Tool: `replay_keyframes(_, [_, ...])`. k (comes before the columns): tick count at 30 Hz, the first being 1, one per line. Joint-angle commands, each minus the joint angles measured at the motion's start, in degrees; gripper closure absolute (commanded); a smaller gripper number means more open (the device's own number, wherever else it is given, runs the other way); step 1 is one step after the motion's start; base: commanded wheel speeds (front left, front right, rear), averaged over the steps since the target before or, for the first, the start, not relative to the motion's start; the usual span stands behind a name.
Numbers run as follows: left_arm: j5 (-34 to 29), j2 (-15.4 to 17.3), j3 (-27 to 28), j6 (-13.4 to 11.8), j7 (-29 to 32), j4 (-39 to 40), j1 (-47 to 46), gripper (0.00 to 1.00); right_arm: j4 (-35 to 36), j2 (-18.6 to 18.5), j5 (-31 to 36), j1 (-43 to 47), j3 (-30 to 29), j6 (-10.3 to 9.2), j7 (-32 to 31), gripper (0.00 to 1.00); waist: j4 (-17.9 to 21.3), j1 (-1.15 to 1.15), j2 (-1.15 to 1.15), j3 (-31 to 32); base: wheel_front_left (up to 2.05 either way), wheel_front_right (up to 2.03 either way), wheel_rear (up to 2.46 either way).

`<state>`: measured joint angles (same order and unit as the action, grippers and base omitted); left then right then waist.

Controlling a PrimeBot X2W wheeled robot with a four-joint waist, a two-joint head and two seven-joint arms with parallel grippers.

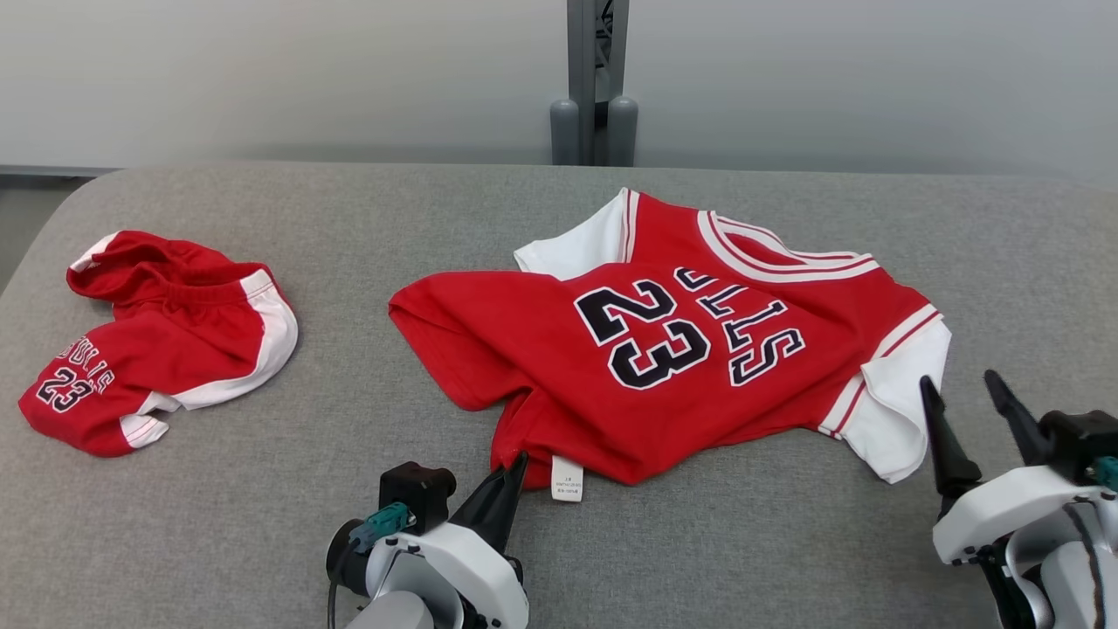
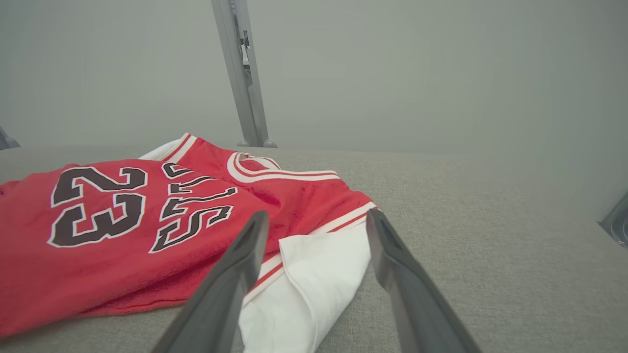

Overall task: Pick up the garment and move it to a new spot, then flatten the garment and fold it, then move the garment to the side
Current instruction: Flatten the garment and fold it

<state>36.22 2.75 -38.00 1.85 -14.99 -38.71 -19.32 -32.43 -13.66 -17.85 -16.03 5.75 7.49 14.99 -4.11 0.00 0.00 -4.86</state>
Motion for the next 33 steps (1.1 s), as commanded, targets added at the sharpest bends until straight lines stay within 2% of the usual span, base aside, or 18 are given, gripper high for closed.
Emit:
replay_keyframes(1, [-0.50, 0.27, 0.06, 0.20, -0.27, 0.11, -1.02, 1.00, -1.51, -0.64, 0.91, -1.48, 1.29, 0.02, 0.28, 0.00, -0.45, 0.00, 0.00, -0.64, 0.00, 0.00, 0.00])
replay_keyframes(8, [-0.23, 0.26, -0.87, 0.13, -0.27, 0.22, -2.26, 1.00, -10.41, -1.81, 3.30, -7.14, 7.12, 0.02, 0.00, 0.00, -2.06, 0.00, 0.00, -2.74, 0.00, 0.00, 0.00])
replay_keyframes(17, [0.49, 0.25, -2.00, -0.24, -0.27, 0.40, -3.49, 1.00, -19.71, -2.20, 2.65, -13.04, 9.52, 0.01, 0.21, 0.00, -3.53, 0.00, 0.00, -4.68, 0.00, 0.00, 0.00])
replay_keyframes(29, [1.53, 0.25, -2.98, -0.64, -0.27, 1.03, -4.38, 1.00, -23.85, -3.22, 0.71, -16.48, 11.58, 0.02, 0.29, 0.00, -4.27, 0.00, 0.00, -6.25, 0.00, 0.00, 0.00])
replay_keyframes(30, [1.46, 0.25, -2.98, -0.68, -0.27, 0.99, -4.48, 1.00, -24.15, -3.24, 0.52, -16.67, 11.70, 0.02, 0.29, 0.06, -4.28, 0.00, 0.00, -6.39, 0.00, 0.00, 0.00])
replay_keyframes(32, [1.36, 0.26, -2.99, -0.74, -0.27, 0.89, -4.71, 1.00, -24.87, -3.31, 0.12, -16.75, 12.00, 0.02, 0.29, 0.56, -4.32, 0.00, 0.00, -6.66, 0.00, 0.00, 0.00])
replay_keyframes(33, [1.34, 0.26, -3.00, -0.76, -0.27, 0.89, -4.83, 1.00, -25.13, -3.33, -0.07, -16.91, 12.12, 0.01, 0.28, 0.68, -4.33, 0.00, 0.00, -6.77, 0.00, 0.00, 0.00])
